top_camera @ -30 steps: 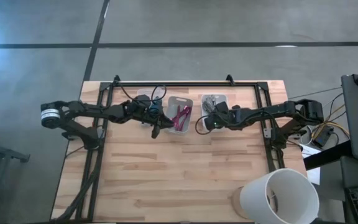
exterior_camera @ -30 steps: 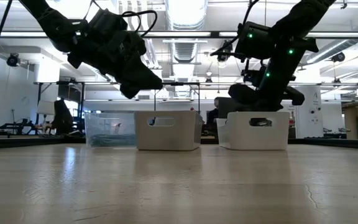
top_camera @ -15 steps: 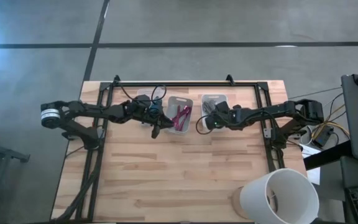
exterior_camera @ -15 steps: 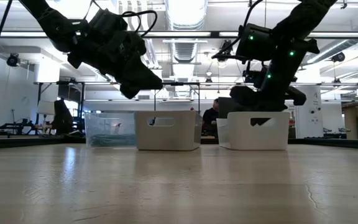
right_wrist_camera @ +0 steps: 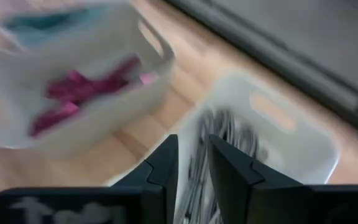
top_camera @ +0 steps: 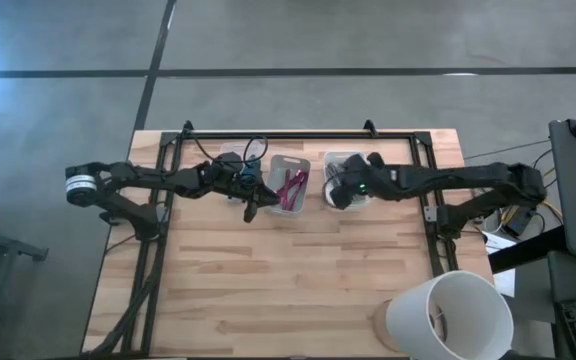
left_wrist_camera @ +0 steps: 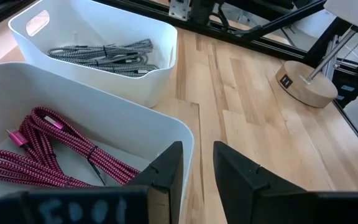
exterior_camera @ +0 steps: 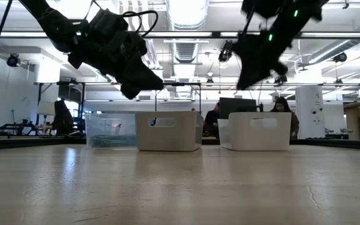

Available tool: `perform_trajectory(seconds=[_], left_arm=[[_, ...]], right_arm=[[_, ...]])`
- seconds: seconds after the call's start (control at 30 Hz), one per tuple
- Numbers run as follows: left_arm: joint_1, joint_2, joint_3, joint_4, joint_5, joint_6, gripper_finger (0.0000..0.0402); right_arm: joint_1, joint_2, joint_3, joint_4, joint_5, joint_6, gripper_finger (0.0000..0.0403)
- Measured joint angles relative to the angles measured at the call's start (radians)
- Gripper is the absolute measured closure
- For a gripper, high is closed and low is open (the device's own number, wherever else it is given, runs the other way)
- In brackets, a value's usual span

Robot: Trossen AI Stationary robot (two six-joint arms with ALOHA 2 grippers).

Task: Pick & Place USB Port
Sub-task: Return to Home Position

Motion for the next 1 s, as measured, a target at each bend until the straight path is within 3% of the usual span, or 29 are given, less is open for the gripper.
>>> perform_trajectory(seconds=[0.17, 0.47, 0.87, 1.0], left_arm=[[0.000, 0.000, 0.000, -0.002, 0.000, 0.000, 0.0312], [0.000, 0.000, 0.000, 0.000, 0.000, 0.000, 0.0312], [0.001, -0.004, 0.000, 0.020, 0.001, -0.027, 0.0312], [-0.006, -0.059, -0.002, 0.017, 0.071, -0.022, 0.0312]], right_arm=[[0.017, -0.143, 0.028, 0.001, 0.000, -0.121, 0.0333], [0.021, -0.313, 0.004, 0.000, 0.003, -0.184, 0.0334], [0.021, -0.347, -0.104, 0.017, -0.001, -0.191, 0.0316], [0.021, -0.370, -0.105, 0.069, -0.090, -0.283, 0.0312]])
